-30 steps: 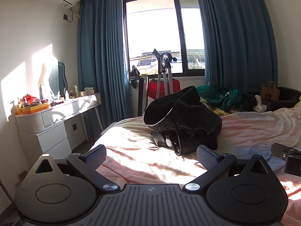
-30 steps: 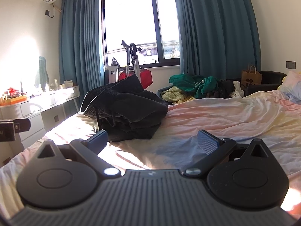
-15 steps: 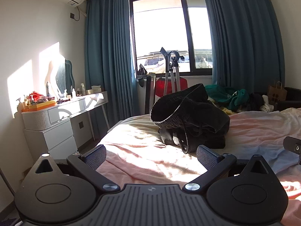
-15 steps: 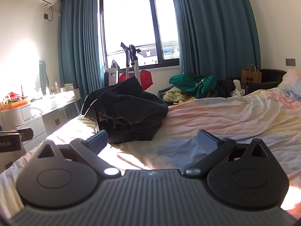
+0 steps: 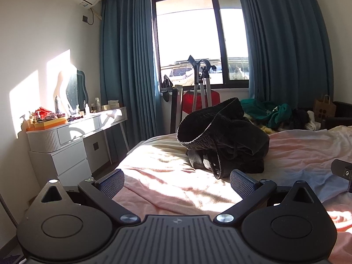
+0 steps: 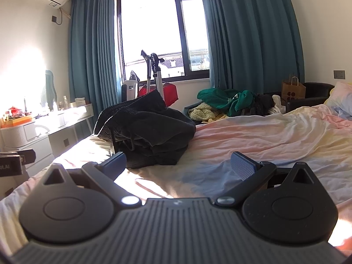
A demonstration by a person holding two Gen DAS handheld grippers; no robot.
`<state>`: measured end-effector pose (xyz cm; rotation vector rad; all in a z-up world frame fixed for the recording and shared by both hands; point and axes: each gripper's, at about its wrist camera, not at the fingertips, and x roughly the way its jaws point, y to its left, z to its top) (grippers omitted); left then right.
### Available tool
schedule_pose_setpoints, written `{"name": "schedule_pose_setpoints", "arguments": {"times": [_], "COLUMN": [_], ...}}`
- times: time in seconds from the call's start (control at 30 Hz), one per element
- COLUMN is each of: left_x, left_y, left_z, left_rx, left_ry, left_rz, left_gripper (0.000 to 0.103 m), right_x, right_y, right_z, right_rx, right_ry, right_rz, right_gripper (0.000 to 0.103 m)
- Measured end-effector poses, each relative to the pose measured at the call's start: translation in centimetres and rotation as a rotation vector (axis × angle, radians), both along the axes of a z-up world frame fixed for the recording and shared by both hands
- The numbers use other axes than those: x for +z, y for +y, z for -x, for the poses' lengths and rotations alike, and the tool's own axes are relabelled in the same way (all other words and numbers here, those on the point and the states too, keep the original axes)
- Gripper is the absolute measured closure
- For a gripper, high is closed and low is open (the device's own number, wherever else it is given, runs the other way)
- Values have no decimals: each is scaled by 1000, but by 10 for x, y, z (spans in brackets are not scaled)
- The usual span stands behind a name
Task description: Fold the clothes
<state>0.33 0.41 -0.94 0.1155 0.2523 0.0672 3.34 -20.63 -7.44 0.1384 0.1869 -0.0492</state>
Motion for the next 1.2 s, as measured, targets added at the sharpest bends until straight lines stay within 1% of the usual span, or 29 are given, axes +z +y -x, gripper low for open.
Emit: {"name": "schedule_pose_setpoints", "arguments": {"times": [0.07,0.17,0.27,0.33,0.47,0.6,0.77,0.83,0.9,0.97,1.03,1.2], "left_x": [3,7,9,10,16,23,23,18,12,6,0,-17], "left_y": [-2,-4,-5,-6,-4,0,13,15,16,18,26,51], "left_z": [1,1,0,1,3,3,4,2,-1,-10,-22,-52], "left_rx": [-10,-32,-45,-53,-57,-47,-6,5,16,30,37,80], "left_ry": [-10,-17,-8,-1,-12,-25,-50,-65,-73,-45,-19,47], "left_rz": [-6,6,10,9,-2,3,79,76,63,57,87,174], "left_gripper": [0,0,0,0,0,0,0,0,0,0,0,0], "right_x": [-1,-1,-3,-5,-10,-6,10,14,17,18,20,32], "right_y": [-1,-4,-7,-10,-11,-8,-5,-1,8,19,29,51], "right_z": [-1,-2,-5,-10,-23,-46,-97,-127,-159,-196,-228,-310], "right_rx": [-4,-14,-35,-42,-33,13,63,84,98,102,107,118], "right_ry": [1,0,0,14,41,75,81,83,85,105,124,127], "right_rz": [-3,-14,-26,-51,-103,-129,-187,-201,-188,-179,-180,-270], "right_gripper": [0,0,0,0,0,0,0,0,1,5,6,6]}}
